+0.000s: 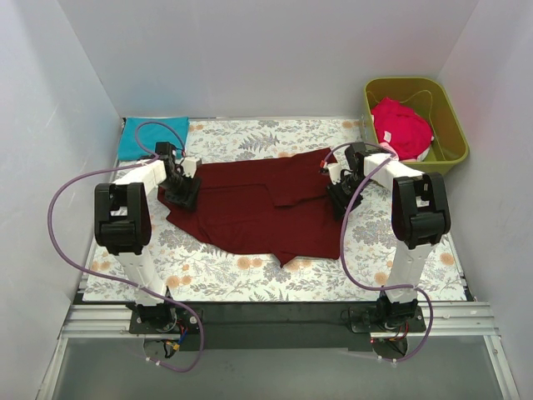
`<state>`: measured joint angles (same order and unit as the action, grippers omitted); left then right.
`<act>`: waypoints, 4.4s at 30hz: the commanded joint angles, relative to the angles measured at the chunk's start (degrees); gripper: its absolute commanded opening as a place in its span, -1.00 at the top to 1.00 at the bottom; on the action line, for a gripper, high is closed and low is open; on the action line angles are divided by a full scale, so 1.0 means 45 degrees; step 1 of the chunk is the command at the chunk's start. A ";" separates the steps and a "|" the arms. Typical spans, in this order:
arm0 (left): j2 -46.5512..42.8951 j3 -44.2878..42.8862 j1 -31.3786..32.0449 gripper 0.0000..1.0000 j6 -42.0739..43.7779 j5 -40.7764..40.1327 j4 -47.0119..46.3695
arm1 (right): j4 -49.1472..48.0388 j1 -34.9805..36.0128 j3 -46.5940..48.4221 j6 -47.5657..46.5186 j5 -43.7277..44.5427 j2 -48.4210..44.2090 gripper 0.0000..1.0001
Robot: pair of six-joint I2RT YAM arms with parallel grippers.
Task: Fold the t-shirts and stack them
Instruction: Flatten the tshirt out, then fold the tshirt
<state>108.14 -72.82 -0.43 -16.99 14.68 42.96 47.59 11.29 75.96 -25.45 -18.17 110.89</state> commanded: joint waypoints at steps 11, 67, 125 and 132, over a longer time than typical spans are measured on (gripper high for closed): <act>-0.1236 0.0127 0.0524 0.44 -0.0071 -0.1269 0.0062 | -0.0147 0.0050 -0.0240 -0.0008 0.0288 0.0006 0.23; -0.9245 0.5752 -0.0803 -0.15 0.3367 0.0859 0.4379 | 0.1203 0.2879 -0.4497 -0.2430 0.1635 -0.6576 0.07; -0.7897 0.8217 -0.4007 1.00 1.1511 -0.0411 0.2500 | 0.0575 0.4406 -0.4342 -0.2645 0.2281 -0.6771 0.97; -0.7937 0.6400 -0.4065 1.00 1.1355 0.0312 0.4046 | 0.0985 0.4308 -0.4108 -0.2586 0.2164 -0.7474 0.97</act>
<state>72.75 -39.70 -18.26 33.26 13.74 57.23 49.47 31.07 55.20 -36.53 -7.14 79.44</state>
